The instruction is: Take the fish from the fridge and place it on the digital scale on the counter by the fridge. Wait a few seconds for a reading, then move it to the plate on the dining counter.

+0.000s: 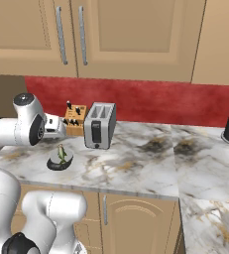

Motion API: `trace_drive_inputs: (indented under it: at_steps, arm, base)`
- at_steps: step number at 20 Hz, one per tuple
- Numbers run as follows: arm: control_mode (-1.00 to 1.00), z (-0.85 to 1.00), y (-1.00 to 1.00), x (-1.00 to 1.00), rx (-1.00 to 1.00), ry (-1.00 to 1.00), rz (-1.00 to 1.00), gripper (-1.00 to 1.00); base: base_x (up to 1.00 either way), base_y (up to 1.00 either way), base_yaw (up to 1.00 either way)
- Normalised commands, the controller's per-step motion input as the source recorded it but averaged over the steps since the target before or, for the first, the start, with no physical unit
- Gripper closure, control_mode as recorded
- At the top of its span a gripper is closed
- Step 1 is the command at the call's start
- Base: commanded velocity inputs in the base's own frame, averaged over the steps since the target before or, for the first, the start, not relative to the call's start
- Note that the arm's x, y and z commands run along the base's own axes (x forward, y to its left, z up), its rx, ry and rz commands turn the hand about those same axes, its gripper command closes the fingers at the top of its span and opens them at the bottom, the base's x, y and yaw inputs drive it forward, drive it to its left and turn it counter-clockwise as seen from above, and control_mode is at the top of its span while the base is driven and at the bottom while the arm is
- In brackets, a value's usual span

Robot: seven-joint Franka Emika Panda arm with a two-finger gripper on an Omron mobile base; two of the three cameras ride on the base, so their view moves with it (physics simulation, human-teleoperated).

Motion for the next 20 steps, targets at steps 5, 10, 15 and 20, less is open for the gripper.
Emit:
trace_drive_inputs:
  at_steps: [5, 10, 15, 20]
  arm:
    - [-1.00, 0.00, 0.00, 0.00, 0.00, 0.00, 0.00, -1.00]
    - [-1.00, 0.00, 0.00, 0.00, 0.00, 0.00, 0.00, -1.00]
    - [-1.00, 0.00, 0.00, 0.00, 0.00, 0.00, 0.00, -1.00]
    - [-1.00, 0.00, 0.00, 0.00, 0.00, 0.00, 0.00, -1.00]
  base:
    - [0.00, 0.00, 0.00]
    - [0.00, 0.00, 0.00]
    - [0.00, 0.00, 0.00]
    - [0.00, 0.00, 0.00]
